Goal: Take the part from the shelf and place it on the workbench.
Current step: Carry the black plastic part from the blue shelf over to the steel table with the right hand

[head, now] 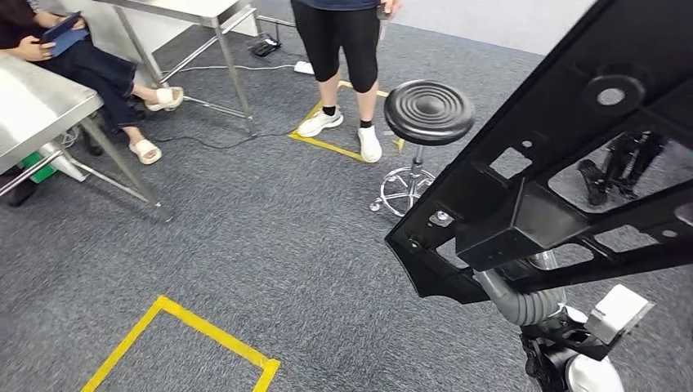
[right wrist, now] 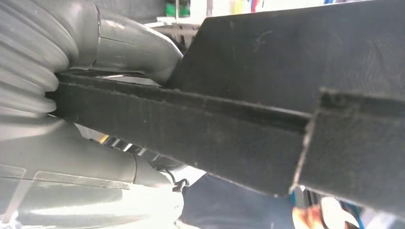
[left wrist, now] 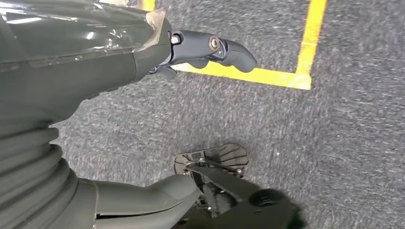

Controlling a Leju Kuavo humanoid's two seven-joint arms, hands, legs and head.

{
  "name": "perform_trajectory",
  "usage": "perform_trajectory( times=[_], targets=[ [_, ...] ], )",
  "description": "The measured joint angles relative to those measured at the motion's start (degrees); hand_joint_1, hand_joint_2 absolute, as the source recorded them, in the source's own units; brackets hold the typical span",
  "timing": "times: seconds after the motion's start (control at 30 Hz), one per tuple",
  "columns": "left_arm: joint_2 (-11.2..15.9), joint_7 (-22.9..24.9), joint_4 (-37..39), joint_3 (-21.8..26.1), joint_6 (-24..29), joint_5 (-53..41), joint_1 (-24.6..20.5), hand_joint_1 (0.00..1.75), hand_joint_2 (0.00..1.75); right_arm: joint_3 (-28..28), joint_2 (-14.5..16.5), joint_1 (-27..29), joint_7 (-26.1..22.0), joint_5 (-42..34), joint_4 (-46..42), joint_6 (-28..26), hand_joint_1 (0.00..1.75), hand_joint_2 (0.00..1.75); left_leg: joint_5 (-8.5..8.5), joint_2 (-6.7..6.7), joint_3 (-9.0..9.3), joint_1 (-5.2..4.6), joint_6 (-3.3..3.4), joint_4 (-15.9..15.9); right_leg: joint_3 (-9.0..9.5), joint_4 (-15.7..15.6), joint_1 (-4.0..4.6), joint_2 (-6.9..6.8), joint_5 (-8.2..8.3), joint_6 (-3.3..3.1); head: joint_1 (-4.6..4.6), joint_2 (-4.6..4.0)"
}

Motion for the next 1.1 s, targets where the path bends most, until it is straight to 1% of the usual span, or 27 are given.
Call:
perform_trajectory(
  times=[0.03,0.07,0.1,0.13,0.17,0.2,0.23,0.3,0.33,0.37,0.43,0.5,0.53,0.57,0.63,0.67,0.7,0.73,0.8,0.83,0.9,0.93,0.97,1.0,1.03,1.07,1.1],
  targets=[
    [-0.04,-0.07,0.0,0.1,-0.02,0.01,0.06,0.0,1.75,-0.01,-0.04,-0.04,0.0,0.0,0.25,0.01,1.75,1.75,0.25,0.17,-0.43,0.02,-0.01,0.76,0.02,0.0,0.1,-0.8,-0.07,-0.07,-0.01,0.0],
    [-0.05,-0.15,0.0,0.16,-0.04,0.01,0.11,0.0,1.75,0.0,-0.05,-0.13,0.0,0.02,0.47,0.01,1.75,1.75,1.55,0.41,0.38,0.03,0.07,-0.86,0.09,0.01,0.17,-1.58,-0.15,-0.14,-0.01,0.0],
    [-0.03,-0.21,0.0,0.24,-0.04,0.02,0.13,0.0,1.75,0.01,-0.05,-0.26,-0.01,0.08,0.63,-0.02,1.75,1.75,3.45,1.02,2.32,-0.02,0.26,-4.48,0.22,0.01,0.23,-2.27,-0.25,-0.16,-0.02,0.0],
    [0.01,-0.27,0.0,0.33,-0.04,0.03,0.11,0.0,1.75,0.02,-0.05,-0.42,-0.03,0.14,0.77,-0.07,1.75,1.75,5.04,2.34,4.62,-0.21,0.55,-8.73,0.39,0.01,0.35,-2.93,-0.4,-0.1,-0.02,0.0],
    [0.04,-0.31,0.0,0.43,-0.05,0.04,0.08,0.0,1.75,0.02,-0.05,-0.61,-0.08,0.22,0.87,-0.22,1.75,1.75,6.21,3.39,6.55,-0.45,0.88,-12.27,0.55,0.02,0.57,-3.55,-0.58,0.06,0.02,0.0],
    [0.07,-0.34,0.0,0.5,-0.09,0.05,0.04,0.0,1.75,0.02,-0.06,-0.77,-0.14,0.31,0.97,-0.43,1.75,1.75,6.68,4.16,7.68,-0.73,1.21,-14.38,0.69,0.02,0.74,-4.1,-0.75,0.3,0.04,0.0],
    [0.09,-0.36,0.0,0.55,-0.14,0.05,0.02,0.0,1.75,0.02,-0.07,-0.89,-0.19,0.38,1.05,-0.64,1.75,1.75,6.61,4.35,8.02,-1.0,1.52,-15.17,0.81,-0.02,0.83,-4.68,-0.9,0.58,0.09,0.0],
    [0.14,-0.32,0.01,0.58,-0.26,0.05,0.12,0.0,1.75,-0.02,-0.08,-1.08,-0.26,0.52,1.18,-0.93,1.75,1.75,6.84,2.89,8.12,-1.05,2.14,-15.54,1.06,-0.01,0.83,-5.46,-1.19,1.12,0.12,0.0],
    [0.14,-0.27,0.01,0.59,-0.33,0.05,0.18,0.0,1.75,-0.05,-0.08,-1.18,-0.27,0.58,1.24,-1.01,1.75,1.75,7.06,2.19,8.39,-0.92,2.47,-15.92,1.04,0.5,0.76,-4.6,-1.52,1.35,0.16,0.0],
    [0.14,-0.23,0.01,0.59,-0.43,0.04,0.18,0.0,1.75,-0.16,-0.11,-1.28,-0.32,0.62,1.28,-1.09,1.75,1.75,7.31,1.53,8.68,-0.7,2.77,-16.29,0.56,1.91,0.72,-3.01,-2.26,1.43,0.2,0.0],
    [0.09,-0.19,0.0,0.61,-0.58,0.04,0.01,0.0,1.75,-0.46,-0.24,-1.35,-0.39,0.78,1.48,-1.37,1.75,1.75,7.59,0.15,9.0,-0.4,3.12,-16.63,-2.28,8.0,0.47,0.72,-4.85,1.35,0.46,0.0],
    [0.04,-0.19,0.0,0.63,-0.67,0.03,-0.09,0.0,1.75,-0.64,-0.36,-1.29,-0.42,0.92,1.78,-1.63,1.75,1.75,7.61,-1.43,8.96,-0.3,3.18,-16.59,-5.92,14.71,0.29,1.86,-7.07,1.47,0.63,0.0],
    [0.01,-0.19,0.0,0.64,-0.71,0.03,-0.06,0.0,1.75,-0.66,-0.38,-1.28,-0.42,0.96,1.95,-1.72,1.75,1.75,7.61,-2.3,8.96,-0.26,3.16,-16.55,-6.73,15.74,0.17,1.94,-6.99,1.87,0.63,0.0],
    [-0.01,-0.19,0.0,0.65,-0.74,0.03,-0.03,0.0,1.75,-0.68,-0.39,-1.29,-0.42,0.99,2.08,-1.77,1.75,1.75,7.6,-3.17,9.0,-0.19,3.11,-16.48,-6.51,14.65,0.01,2.04,-6.07,2.44,0.63,0.0],
    [-0.06,-0.19,0.0,0.65,-0.76,0.03,-0.01,0.0,1.75,-0.79,-0.4,-1.33,-0.42,1.11,2.2,-1.85,1.75,1.75,7.48,-4.92,9.02,0.06,2.78,-16.21,-3.49,7.28,-0.52,3.24,-2.55,3.78,0.66,0.0],
    [-0.05,-0.19,0.0,0.65,-0.76,0.03,-0.01,0.0,1.75,-0.84,-0.39,-1.36,-0.42,1.19,2.22,-1.87,1.75,1.75,7.35,-5.72,8.91,0.07,2.44,-15.97,-1.92,3.74,-0.66,4.12,-1.19,3.98,0.71,0.0],
    [-0.02,-0.19,0.0,0.67,-0.76,0.03,-0.01,0.0,1.75,-0.9,-0.39,-1.38,-0.41,1.26,2.24,-1.9,1.75,1.75,7.29,-6.38,8.74,0.05,2.05,-15.8,-0.78,1.32,-0.75,4.75,-0.32,3.8,0.73,0.0],
    [0.02,-0.18,0.0,0.7,-0.76,0.03,0.04,0.0,1.75,-0.93,-0.38,-1.38,-0.41,1.31,2.25,-1.91,1.75,1.75,7.29,-6.94,8.52,0.01,1.66,-15.72,-0.3,0.3,-0.7,5.05,-0.05,3.31,0.74,0.0],
    [0.08,-0.16,0.03,0.8,-0.75,0.03,0.26,0.0,1.75,-0.96,-0.35,-1.38,-0.4,1.36,2.26,-1.94,1.75,1.75,7.48,-7.71,8.18,0.12,1.01,-15.83,-0.18,0.25,-0.58,4.09,0.11,2.08,0.69,0.0],
    [0.07,-0.15,0.04,0.84,-0.74,0.03,0.38,0.0,1.75,-0.95,-0.33,-1.4,-0.39,1.39,2.26,-1.93,1.75,1.75,7.29,-6.95,7.97,0.13,0.74,-15.55,-0.16,0.2,-0.62,3.56,0.21,1.67,0.66,0.0],
    [0.09,-0.11,0.08,0.9,-0.67,0.07,0.39,0.0,1.75,-0.94,-0.3,-1.41,-0.38,1.44,2.25,-1.86,1.75,1.75,5.21,-3.48,6.36,0.07,0.28,-12.21,-0.08,0.08,-0.75,2.31,0.27,0.76,0.37,0.0],
    [0.08,-0.1,0.08,0.93,-0.64,0.13,0.33,0.0,1.75,-0.95,-0.3,-1.39,-0.37,1.46,2.25,-1.82,1.75,1.75,3.37,-1.48,4.67,0.02,0.1,-8.74,-0.06,0.08,-0.58,1.65,0.19,0.44,0.23,0.0],
    [0.08,-0.09,0.08,0.95,-0.63,0.19,0.28,0.0,1.75,-0.96,-0.3,-1.36,-0.36,1.46,2.25,-1.8,1.75,1.75,1.53,-0.43,2.7,0.09,-0.04,-4.79,-0.06,0.08,-0.42,0.94,0.1,0.15,0.1,0.0],
    [0.07,-0.09,0.09,0.97,-0.62,0.23,0.29,0.0,1.75,-0.95,-0.3,-1.35,-0.36,1.45,2.26,-1.8,1.75,1.75,0.29,-0.05,0.92,0.17,-0.11,-1.32,-0.06,0.08,-0.29,0.21,0.02,0.04,0.11,0.0],
    [0.03,-0.09,0.09,0.97,-0.62,0.27,0.34,0.0,1.75,-0.94,-0.29,-1.35,-0.35,1.45,2.26,-1.8,1.75,1.75,-0.01,0.09,-0.12,0.23,-0.13,0.62,-0.03,0.09,-0.19,-0.58,-0.06,-0.06,0.1,0.0],
    [0.01,-0.1,0.09,0.97,-0.62,0.27,0.39,0.0,1.75,-0.92,-0.28,-1.37,-0.35,1.44,2.27,-1.8,1.75,1.75,0.8,0.22,0.02,0.26,-0.08,0.24,0.05,0.09,-0.12,-1.31,-0.14,-0.15,0.09,0.0],
    [0.02,-0.1,0.09,0.97,-0.61,0.27,0.44,0.0,1.75,-0.91,-0.26,-1.39,-0.35,1.44,2.27,-1.8,1.75,1.75,2.48,0.61,1.35,0.25,0.07,-2.39,0.2,0.09,-0.07,-2.07,-0.26,-0.18,0.09,0.0]
  ],
)
